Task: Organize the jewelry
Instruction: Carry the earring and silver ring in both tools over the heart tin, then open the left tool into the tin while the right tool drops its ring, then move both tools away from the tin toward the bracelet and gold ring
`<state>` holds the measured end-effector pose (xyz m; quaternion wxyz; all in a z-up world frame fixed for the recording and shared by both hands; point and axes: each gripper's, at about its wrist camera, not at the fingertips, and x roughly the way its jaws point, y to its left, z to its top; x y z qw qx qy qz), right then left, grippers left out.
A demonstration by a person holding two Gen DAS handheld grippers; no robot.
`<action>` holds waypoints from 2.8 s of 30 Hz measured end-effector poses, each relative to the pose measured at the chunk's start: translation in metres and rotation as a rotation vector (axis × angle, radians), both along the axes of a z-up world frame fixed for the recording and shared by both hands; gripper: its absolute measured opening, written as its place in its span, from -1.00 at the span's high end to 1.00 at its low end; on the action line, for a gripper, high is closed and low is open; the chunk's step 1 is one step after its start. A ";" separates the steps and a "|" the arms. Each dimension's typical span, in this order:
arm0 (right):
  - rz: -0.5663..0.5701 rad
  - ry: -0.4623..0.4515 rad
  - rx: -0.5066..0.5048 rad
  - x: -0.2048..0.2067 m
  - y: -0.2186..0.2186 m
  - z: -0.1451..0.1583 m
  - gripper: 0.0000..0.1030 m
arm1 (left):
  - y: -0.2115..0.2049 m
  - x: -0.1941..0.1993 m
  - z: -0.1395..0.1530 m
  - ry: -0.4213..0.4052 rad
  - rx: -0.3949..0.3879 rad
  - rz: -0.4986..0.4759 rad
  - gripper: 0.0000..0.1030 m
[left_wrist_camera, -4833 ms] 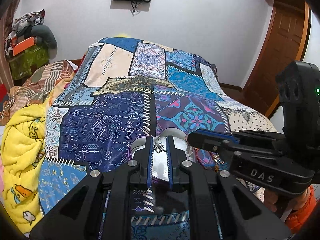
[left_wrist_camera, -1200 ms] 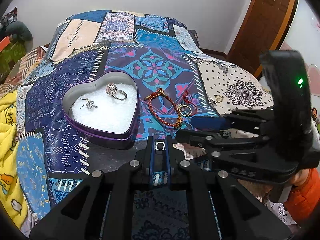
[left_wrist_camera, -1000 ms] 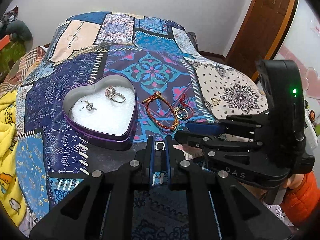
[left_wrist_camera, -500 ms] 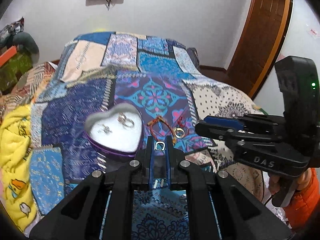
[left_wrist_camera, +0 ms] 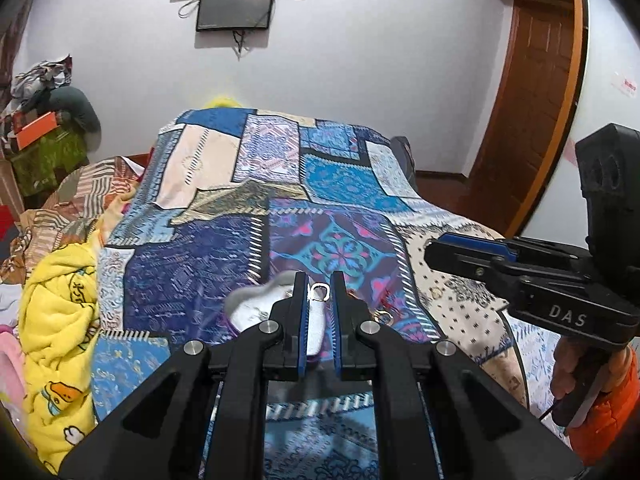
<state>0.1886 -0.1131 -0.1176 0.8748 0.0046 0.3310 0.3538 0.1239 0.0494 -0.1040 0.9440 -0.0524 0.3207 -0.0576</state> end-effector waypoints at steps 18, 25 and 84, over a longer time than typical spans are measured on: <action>0.136 0.076 -0.079 0.018 0.054 -0.041 0.61 | 0.046 0.030 -0.049 0.132 -0.115 -0.002 0.84; 0.176 0.111 -0.128 0.022 0.069 -0.060 0.61 | 0.044 0.039 -0.061 0.173 -0.120 -0.043 0.84; -0.212 0.102 -0.170 0.023 -0.105 -0.040 0.34 | -0.063 0.029 -0.064 0.261 0.016 -0.126 0.30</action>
